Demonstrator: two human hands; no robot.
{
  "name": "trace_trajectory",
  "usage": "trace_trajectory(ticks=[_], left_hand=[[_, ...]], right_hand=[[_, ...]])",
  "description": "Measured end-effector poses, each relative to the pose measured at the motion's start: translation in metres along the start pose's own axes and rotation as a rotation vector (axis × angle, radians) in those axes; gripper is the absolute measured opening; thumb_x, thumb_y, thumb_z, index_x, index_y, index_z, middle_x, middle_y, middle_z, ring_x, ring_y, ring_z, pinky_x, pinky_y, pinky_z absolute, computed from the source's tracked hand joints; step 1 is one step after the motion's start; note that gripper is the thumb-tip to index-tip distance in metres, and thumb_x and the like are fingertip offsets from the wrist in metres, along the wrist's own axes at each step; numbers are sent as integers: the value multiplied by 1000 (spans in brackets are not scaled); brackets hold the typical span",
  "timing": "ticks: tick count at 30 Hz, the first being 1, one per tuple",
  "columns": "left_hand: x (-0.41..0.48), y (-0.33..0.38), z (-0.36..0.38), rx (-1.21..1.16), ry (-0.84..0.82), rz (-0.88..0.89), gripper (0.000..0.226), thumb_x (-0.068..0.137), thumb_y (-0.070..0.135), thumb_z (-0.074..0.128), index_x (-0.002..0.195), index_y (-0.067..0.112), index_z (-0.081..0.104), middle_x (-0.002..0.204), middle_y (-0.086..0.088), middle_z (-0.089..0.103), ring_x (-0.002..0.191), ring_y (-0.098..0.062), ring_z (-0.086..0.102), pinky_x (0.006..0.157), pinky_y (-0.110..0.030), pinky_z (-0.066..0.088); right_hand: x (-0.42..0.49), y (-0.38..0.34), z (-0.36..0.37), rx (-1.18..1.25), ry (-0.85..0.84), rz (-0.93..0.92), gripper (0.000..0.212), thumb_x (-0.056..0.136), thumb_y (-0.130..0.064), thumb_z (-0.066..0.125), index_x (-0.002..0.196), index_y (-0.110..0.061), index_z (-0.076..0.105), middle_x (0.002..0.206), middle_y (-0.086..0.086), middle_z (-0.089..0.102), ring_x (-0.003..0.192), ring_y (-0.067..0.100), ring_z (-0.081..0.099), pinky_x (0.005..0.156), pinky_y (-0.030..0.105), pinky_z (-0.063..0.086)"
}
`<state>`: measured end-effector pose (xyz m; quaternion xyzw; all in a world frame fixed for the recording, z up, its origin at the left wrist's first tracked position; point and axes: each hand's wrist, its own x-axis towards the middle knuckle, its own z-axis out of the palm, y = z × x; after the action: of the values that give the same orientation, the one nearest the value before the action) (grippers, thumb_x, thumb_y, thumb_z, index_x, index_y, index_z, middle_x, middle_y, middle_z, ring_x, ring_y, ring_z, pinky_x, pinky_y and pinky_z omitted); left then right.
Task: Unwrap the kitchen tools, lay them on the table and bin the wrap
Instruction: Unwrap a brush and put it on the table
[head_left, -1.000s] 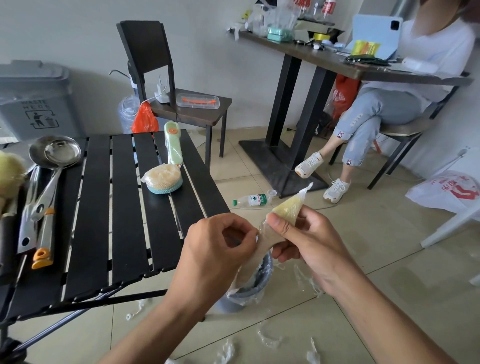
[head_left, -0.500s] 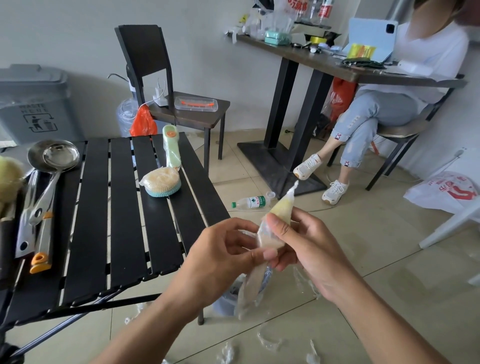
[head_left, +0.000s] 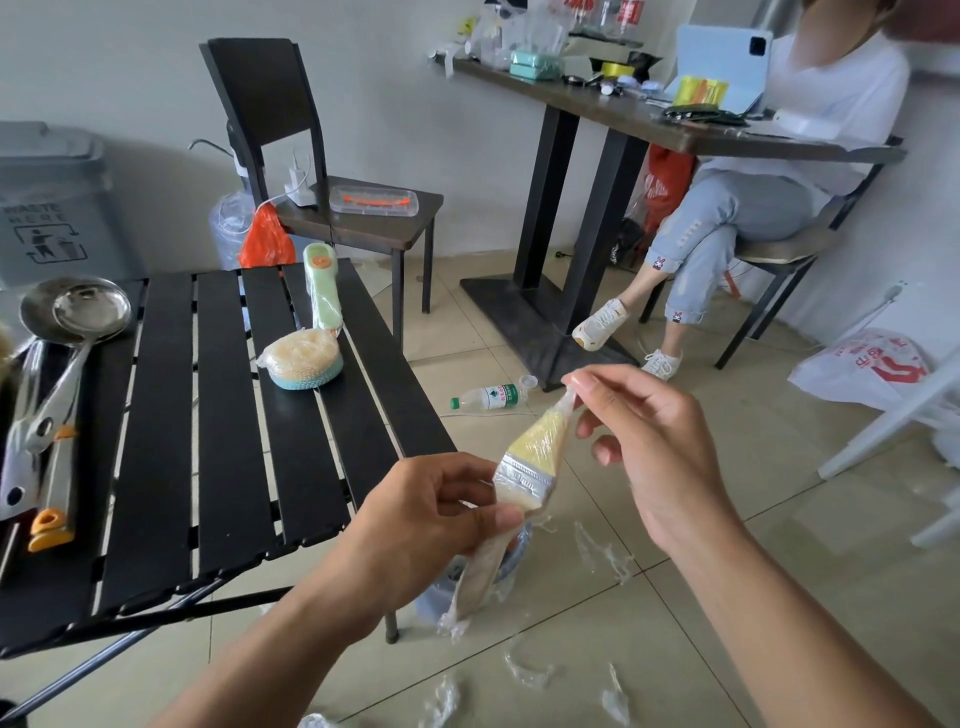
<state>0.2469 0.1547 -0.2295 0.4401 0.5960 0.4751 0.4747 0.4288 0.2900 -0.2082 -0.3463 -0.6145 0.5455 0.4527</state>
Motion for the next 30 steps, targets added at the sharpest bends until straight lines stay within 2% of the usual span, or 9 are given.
trace_trajectory(ticks=[5,7,11,14,16,19,23,26,30], left_hand=[[-3,-5,0,16,-53,-34,20,91,22,84,110,24,79,105,-3,81,94,-27,80,84,-41,65],[-6,-8,1,-156,-88,-70,18,94,17,78,112,14,80,105,-13,81,94,-32,80,77,-35,64],[-7,-7,-5,-428,-192,-67,30,101,25,70,116,0,77,99,-20,75,85,-26,73,75,-29,61],[-5,-1,-8,-622,-296,-97,37,106,25,61,117,-8,73,94,-18,68,76,-21,66,73,-25,60],[-5,4,-5,-723,-335,-123,34,110,19,52,115,-7,74,94,-16,67,74,-18,64,69,-24,59],[-7,10,-1,-852,-363,-138,37,111,15,43,122,-8,71,104,-18,68,76,-17,63,62,-23,57],[-8,19,-3,-500,-274,-16,38,107,32,56,112,1,79,102,-14,75,76,-16,68,66,-23,59],[-9,20,-3,-195,-117,103,31,105,33,59,112,13,82,95,-6,79,73,-17,67,68,-23,57],[-12,19,-5,-120,-72,144,38,108,39,53,104,14,82,76,7,74,66,-21,58,62,-24,50]], right_hand=[[11,-6,-14,128,116,34,21,87,-29,81,96,-10,79,79,3,75,63,8,62,48,17,40],[18,-14,-28,209,153,56,26,82,-31,79,94,-8,77,74,3,71,61,9,59,47,16,38],[9,-19,-37,80,-106,155,25,83,-40,82,95,-17,83,86,5,75,62,13,58,46,17,39],[-5,-14,-16,-6,-370,289,60,80,-50,85,128,-16,74,120,4,78,75,14,68,49,18,42],[-12,-12,0,41,-453,312,67,82,-52,80,132,-9,70,117,11,74,77,14,67,50,18,39],[-15,-10,13,156,-436,267,56,88,-46,78,117,2,69,101,30,70,67,16,62,49,20,35],[-12,-10,17,169,-247,179,35,78,-47,89,94,-19,76,79,5,70,55,16,58,46,21,43],[-11,-10,19,175,-176,122,33,71,-50,90,87,-24,77,76,4,69,52,16,59,45,21,47],[-13,-11,20,206,-200,122,28,73,-40,89,91,-21,81,79,3,69,54,14,63,47,20,49]])
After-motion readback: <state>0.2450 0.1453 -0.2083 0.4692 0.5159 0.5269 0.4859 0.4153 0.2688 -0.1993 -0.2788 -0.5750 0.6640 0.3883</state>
